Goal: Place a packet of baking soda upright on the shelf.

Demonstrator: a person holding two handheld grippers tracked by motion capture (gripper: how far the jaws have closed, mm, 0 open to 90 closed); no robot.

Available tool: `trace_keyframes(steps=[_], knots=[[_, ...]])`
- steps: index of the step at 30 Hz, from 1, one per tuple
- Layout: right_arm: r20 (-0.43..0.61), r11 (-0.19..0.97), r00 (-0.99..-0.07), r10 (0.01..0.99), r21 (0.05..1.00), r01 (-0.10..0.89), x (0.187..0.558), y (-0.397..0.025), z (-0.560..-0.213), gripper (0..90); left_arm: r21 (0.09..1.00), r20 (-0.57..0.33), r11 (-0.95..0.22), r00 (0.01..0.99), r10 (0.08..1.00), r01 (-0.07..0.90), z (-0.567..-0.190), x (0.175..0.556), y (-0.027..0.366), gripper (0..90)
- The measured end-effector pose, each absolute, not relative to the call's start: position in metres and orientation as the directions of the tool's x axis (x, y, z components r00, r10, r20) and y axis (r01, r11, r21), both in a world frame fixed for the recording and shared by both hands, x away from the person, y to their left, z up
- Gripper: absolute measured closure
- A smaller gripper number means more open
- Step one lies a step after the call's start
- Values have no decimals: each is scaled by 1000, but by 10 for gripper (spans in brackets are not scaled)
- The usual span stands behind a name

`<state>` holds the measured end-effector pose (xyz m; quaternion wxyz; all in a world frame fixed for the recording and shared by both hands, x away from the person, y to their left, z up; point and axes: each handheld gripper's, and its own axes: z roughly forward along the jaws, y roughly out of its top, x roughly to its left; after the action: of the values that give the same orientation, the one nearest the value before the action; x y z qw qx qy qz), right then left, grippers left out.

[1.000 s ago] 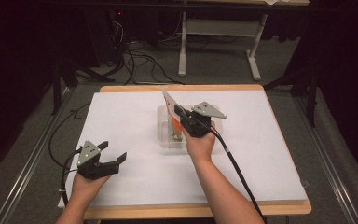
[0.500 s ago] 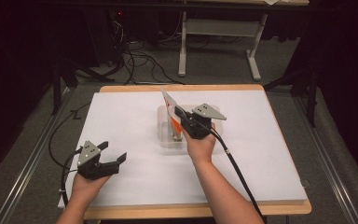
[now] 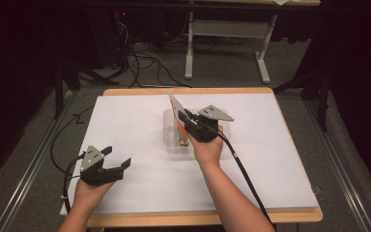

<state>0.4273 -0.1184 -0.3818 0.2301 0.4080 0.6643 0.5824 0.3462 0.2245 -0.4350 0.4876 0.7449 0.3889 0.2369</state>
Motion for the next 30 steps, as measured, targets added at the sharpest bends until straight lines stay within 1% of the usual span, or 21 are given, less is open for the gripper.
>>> trace_keyframes(steps=[2, 7, 10, 12, 13, 18, 23, 30], knots=[[167, -9, -561, 811, 962, 273, 428, -118, -382, 728, 911, -27, -222, 585, 810, 349, -435, 346, 225, 166], [181, -12, -556, 812, 956, 294, 430, -117, -381, 587, 910, -26, -223, 586, 810, 349, -435, 346, 225, 166], [178, -3, -552, 815, 953, 302, 431, -118, -381, 536, 911, -27, -222, 585, 810, 349, -435, 346, 225, 166], [168, 7, -540, 825, 951, 308, 430, -121, -380, 458, 911, -27, -222, 586, 810, 348, -435, 347, 225, 166], [168, 7, -540, 825, 951, 308, 430, -121, -380, 458, 911, -27, -222, 586, 810, 348, -435, 347, 224, 166], [142, 36, -543, 828, 952, 305, 424, -129, -376, 334, 908, -23, -229, 588, 809, 351, -436, 348, 223, 166], [129, 53, -539, 833, 950, 309, 416, -139, -375, 303, 908, -19, -233, 589, 808, 349, -436, 348, 223, 166], [114, 74, -537, 836, 946, 317, 400, -165, -375, 290, 906, -19, -233, 585, 810, 352, -437, 349, 224, 166]])
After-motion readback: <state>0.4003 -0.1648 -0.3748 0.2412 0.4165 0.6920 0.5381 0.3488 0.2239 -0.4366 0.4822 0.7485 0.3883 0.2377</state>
